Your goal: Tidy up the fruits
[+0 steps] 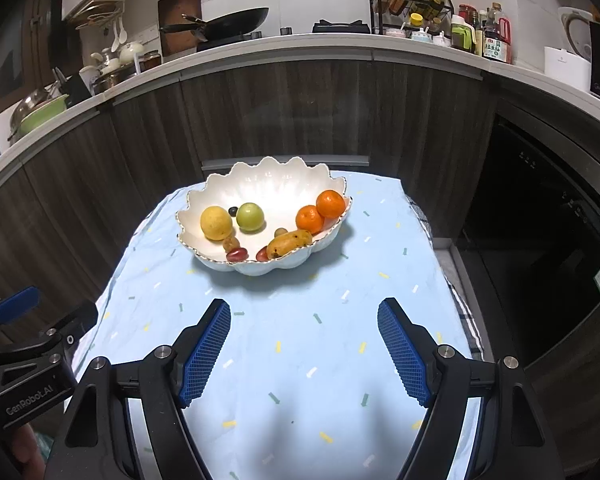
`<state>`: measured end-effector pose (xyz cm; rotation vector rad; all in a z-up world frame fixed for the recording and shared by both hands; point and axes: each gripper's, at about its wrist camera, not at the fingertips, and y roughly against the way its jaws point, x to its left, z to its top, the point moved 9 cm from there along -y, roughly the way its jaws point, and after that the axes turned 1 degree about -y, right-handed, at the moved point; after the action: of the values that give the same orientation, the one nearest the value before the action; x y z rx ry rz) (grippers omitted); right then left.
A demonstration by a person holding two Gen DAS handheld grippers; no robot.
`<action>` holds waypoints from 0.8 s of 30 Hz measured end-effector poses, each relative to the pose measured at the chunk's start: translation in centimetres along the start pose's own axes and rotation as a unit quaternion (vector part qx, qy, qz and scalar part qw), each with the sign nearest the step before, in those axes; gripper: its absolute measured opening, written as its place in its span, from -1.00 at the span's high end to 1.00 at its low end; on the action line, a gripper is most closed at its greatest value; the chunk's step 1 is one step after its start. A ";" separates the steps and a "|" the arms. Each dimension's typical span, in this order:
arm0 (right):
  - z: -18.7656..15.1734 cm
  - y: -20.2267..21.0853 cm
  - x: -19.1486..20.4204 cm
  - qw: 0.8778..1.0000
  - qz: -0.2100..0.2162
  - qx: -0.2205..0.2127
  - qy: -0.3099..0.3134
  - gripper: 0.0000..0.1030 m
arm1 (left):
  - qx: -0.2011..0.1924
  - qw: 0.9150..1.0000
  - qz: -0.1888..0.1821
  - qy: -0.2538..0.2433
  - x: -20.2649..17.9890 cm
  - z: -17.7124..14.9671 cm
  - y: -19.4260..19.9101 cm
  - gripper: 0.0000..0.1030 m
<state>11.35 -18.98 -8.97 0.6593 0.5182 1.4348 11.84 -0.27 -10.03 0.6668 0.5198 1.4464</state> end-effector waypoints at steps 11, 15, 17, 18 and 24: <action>0.1 0.1 -0.1 1.000 -0.001 -0.002 0.000 -0.49 | -0.002 1.000 0.001 0.002 -0.1 0.0 0.1 -0.77; 0.1 0.1 -0.1 1.000 -0.001 -0.002 -0.001 -0.49 | -0.002 1.000 0.002 0.001 -0.1 0.0 0.1 -0.77; 0.1 0.1 -0.1 1.000 -0.001 -0.002 0.000 -0.49 | -0.001 1.000 0.002 0.001 -0.1 0.0 0.1 -0.77; 0.1 0.1 -0.1 1.000 -0.001 -0.002 -0.001 -0.49 | 0.000 1.000 0.002 0.001 -0.2 0.0 0.0 -0.77; 0.1 0.0 -0.1 1.000 -0.001 -0.001 -0.001 -0.49 | 0.002 1.000 0.004 0.002 -0.1 0.0 0.0 -0.77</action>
<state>11.34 -19.10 -8.91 0.6577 0.5151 1.4333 11.87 -0.36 -10.03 0.6699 0.5229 1.4545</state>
